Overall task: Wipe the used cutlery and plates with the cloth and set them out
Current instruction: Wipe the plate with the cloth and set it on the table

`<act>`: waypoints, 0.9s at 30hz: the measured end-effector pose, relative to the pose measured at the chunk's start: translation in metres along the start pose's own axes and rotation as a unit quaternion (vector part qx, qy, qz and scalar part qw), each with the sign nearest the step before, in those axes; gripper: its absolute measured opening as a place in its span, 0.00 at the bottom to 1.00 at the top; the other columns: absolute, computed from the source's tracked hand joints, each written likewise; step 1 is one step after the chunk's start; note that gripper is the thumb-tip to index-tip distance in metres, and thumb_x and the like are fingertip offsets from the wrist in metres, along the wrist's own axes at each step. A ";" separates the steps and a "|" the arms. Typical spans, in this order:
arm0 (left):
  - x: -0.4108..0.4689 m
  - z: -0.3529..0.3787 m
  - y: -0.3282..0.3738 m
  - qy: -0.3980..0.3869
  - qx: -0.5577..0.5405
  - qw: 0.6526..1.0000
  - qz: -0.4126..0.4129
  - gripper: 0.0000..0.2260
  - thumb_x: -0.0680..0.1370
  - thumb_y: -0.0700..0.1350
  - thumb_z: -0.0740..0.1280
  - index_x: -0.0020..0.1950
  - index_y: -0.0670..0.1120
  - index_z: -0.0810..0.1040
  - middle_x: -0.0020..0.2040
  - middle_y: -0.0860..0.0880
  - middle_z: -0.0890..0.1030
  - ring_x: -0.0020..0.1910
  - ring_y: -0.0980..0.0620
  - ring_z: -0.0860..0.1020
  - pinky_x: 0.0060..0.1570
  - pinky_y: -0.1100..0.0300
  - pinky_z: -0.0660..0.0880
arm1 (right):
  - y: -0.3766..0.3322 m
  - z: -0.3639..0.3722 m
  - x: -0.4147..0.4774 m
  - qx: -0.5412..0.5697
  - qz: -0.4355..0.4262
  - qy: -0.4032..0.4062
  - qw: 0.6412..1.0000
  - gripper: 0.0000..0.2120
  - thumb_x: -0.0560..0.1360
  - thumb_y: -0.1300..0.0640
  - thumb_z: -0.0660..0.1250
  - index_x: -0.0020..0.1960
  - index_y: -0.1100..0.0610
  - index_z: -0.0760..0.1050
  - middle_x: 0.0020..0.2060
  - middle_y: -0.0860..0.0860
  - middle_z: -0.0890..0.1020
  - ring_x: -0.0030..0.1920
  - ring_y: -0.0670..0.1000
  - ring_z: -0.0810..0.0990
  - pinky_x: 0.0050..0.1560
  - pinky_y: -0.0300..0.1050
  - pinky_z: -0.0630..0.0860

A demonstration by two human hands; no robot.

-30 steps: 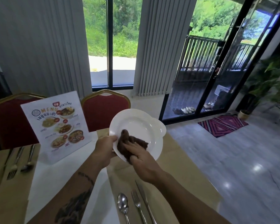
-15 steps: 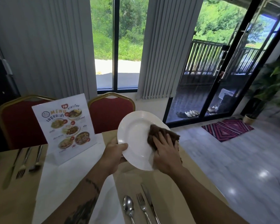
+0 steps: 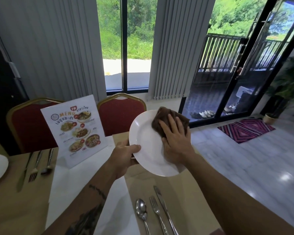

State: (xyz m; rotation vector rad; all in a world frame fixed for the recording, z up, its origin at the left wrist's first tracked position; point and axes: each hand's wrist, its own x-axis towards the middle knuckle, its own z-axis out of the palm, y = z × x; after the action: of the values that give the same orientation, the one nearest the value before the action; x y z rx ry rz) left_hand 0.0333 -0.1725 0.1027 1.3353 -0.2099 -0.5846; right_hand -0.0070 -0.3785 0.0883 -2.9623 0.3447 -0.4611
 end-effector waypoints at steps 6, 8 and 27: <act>-0.006 0.003 -0.034 0.007 -0.106 0.994 0.012 0.24 0.78 0.29 0.62 0.67 0.52 0.74 0.61 0.45 0.81 0.59 0.40 0.79 0.46 0.47 0.82 | 0.014 -0.009 -0.012 0.193 0.153 0.017 0.969 0.26 0.75 0.60 0.66 0.71 0.47 0.65 0.71 0.55 0.63 0.66 0.61 0.70 0.68 0.60 0.71; -0.009 0.000 -0.038 -0.031 -0.107 0.994 -0.018 0.25 0.76 0.29 0.64 0.70 0.49 0.72 0.62 0.42 0.80 0.61 0.38 0.78 0.48 0.45 0.82 | 0.021 -0.015 -0.013 0.279 0.177 0.007 0.944 0.23 0.72 0.65 0.65 0.63 0.47 0.71 0.62 0.54 0.69 0.58 0.58 0.75 0.64 0.58 0.75; 0.028 0.032 -0.019 0.244 -0.054 0.967 0.042 0.10 0.83 0.49 0.60 0.60 0.47 0.76 0.50 0.46 0.81 0.50 0.43 0.79 0.51 0.48 0.79 | 0.029 -0.001 -0.057 0.344 0.163 0.090 0.920 0.23 0.74 0.62 0.62 0.68 0.52 0.75 0.60 0.52 0.80 0.58 0.52 0.78 0.62 0.53 0.77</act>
State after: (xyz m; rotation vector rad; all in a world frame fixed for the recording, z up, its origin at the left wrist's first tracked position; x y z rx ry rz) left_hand 0.0364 -0.2162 0.0873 1.3170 0.1653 -0.1803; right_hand -0.0658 -0.3930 0.0687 -2.1358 0.5488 -0.6499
